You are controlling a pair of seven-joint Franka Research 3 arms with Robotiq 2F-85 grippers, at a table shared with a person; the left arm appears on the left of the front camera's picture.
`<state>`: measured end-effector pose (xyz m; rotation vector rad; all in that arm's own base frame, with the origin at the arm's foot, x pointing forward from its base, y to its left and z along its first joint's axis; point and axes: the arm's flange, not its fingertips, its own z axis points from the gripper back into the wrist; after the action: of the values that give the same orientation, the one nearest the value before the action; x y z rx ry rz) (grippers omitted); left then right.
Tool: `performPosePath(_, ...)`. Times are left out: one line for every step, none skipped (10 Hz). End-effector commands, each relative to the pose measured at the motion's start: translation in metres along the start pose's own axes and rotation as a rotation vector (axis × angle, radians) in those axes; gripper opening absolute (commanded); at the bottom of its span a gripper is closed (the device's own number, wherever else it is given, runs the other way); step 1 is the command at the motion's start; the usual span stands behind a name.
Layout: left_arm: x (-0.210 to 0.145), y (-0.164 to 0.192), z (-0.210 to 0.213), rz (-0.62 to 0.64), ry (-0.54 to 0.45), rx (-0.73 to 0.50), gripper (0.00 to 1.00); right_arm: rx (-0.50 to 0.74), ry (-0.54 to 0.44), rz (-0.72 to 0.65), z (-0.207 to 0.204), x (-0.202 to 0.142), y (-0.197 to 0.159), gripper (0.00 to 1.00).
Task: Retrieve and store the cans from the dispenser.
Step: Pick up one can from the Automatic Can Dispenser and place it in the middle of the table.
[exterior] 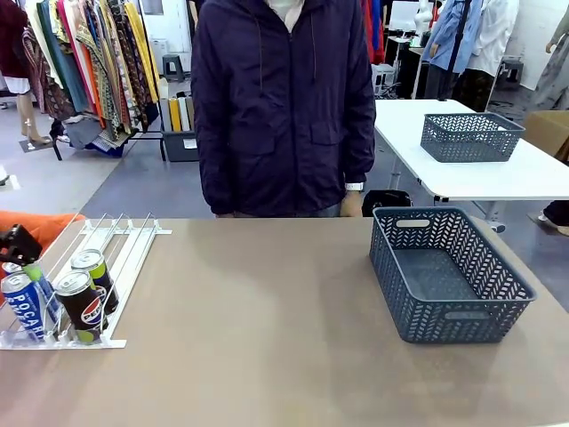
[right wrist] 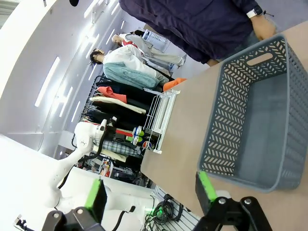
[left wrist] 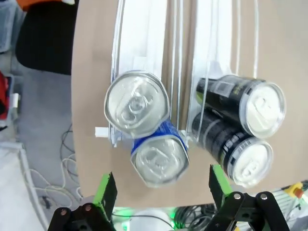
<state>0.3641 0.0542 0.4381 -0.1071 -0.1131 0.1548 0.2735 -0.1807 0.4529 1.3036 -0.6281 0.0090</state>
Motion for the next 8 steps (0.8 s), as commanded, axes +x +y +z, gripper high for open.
performPosePath(-0.004, -0.003, -0.022, 0.037, 0.013, 0.029, 1.0, 0.02, -0.022, 0.021, -0.001, 0.004, 0.003, 1.0)
performPosePath(-0.003, -0.005, -0.029, 0.047, 0.023, 0.03, 1.0, 0.02, -0.022, 0.021, -0.001, 0.004, 0.003, 1.0)
performPosePath(-0.001, -0.006, -0.035, 0.053, 0.016, 0.041, 1.0, 0.02, -0.022, 0.021, -0.001, 0.004, 0.003, 1.0)
performPosePath(-0.004, -0.005, -0.037, 0.051, 0.029, 0.044, 1.0, 0.02, -0.022, 0.021, -0.001, 0.004, 0.003, 1.0)
performPosePath(-0.004, -0.007, -0.04, 0.054, 0.044, 0.057, 1.0, 0.02, -0.022, 0.021, -0.001, 0.004, 0.003, 1.0)
performPosePath(-0.003, -0.008, -0.041, 0.049, 0.046, 0.062, 1.0, 0.02, -0.022, 0.021, -0.001, 0.004, 0.003, 1.0)
performPosePath(-0.005, -0.007, -0.04, 0.054, 0.054, 0.066, 1.0, 0.02, -0.022, 0.021, -0.001, 0.004, 0.003, 1.0)
performPosePath(-0.003, -0.008, -0.042, 0.064, 0.059, 0.071, 1.0, 0.02, -0.022, 0.021, -0.001, 0.004, 0.003, 1.0)
